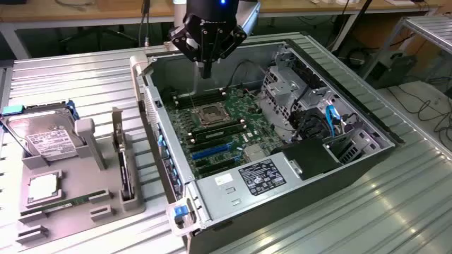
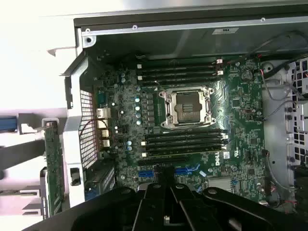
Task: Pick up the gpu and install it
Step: 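Reach for the gpu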
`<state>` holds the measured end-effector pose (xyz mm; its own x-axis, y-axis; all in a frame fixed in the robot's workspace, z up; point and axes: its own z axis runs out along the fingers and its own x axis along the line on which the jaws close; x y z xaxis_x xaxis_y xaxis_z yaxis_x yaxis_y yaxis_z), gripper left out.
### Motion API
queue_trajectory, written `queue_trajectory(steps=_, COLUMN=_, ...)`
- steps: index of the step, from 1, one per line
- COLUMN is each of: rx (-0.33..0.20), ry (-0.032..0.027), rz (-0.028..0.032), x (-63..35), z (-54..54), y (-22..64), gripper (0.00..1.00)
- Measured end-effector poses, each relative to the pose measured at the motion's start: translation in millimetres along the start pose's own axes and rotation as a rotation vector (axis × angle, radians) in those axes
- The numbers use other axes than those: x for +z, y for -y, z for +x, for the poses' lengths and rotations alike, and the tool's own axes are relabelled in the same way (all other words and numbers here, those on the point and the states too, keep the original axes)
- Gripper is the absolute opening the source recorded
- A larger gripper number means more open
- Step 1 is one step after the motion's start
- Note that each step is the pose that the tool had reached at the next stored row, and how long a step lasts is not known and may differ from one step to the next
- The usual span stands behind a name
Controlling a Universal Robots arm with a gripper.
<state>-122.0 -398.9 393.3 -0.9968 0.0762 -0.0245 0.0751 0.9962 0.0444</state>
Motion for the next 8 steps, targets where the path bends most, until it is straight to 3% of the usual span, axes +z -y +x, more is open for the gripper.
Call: queue_trajectory(steps=8, rx=0.0, ry=0.0, rz=0.0, x=-0.2, z=6.6, y=0.5, gripper=0.11)
